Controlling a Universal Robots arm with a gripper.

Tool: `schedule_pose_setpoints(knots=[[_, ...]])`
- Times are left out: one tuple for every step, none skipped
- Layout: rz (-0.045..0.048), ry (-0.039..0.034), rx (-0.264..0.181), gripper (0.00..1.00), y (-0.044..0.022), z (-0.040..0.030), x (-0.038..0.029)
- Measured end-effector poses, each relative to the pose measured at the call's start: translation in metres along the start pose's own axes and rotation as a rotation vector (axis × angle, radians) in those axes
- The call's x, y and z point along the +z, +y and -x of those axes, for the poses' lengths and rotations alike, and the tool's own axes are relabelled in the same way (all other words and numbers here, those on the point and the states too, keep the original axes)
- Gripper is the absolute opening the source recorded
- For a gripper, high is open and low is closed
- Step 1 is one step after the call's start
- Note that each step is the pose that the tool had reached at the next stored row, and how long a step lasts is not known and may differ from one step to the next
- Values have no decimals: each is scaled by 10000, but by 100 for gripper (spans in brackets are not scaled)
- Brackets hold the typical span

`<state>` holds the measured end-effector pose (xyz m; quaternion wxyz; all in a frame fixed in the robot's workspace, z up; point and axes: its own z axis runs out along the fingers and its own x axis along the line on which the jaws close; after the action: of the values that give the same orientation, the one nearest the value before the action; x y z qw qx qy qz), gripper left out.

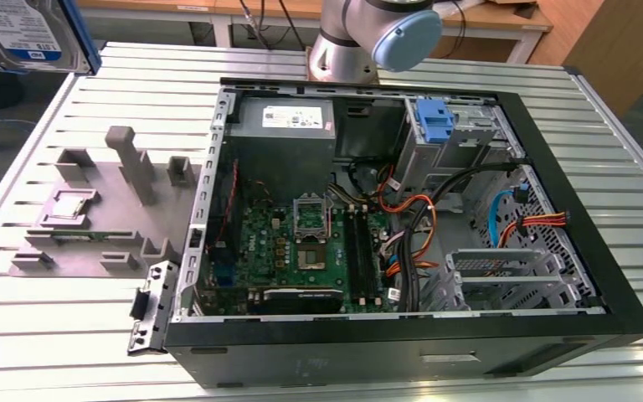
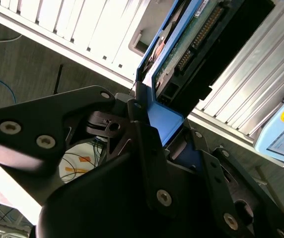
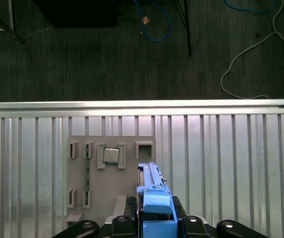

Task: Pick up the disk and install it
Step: 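Pick up the disk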

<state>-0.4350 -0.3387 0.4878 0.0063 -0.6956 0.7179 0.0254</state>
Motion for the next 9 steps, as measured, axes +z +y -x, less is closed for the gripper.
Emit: schedule_pose_setpoints(knots=[[1,3,0,37,-1,0,-1],[1,4,1,37,-1,-1,-1],[1,4,0,37,-1,-2,-1],[1,4,0,37,-2,-3,-1],[0,4,0,37,-6,-3,0],[0,4,-1,37,-11,-3,-1],[1,4,-1,37,-17,-3,-1],[0,4,-2,37,-26,-3,-1],[1,4,0,37,-33,-2,-1]])
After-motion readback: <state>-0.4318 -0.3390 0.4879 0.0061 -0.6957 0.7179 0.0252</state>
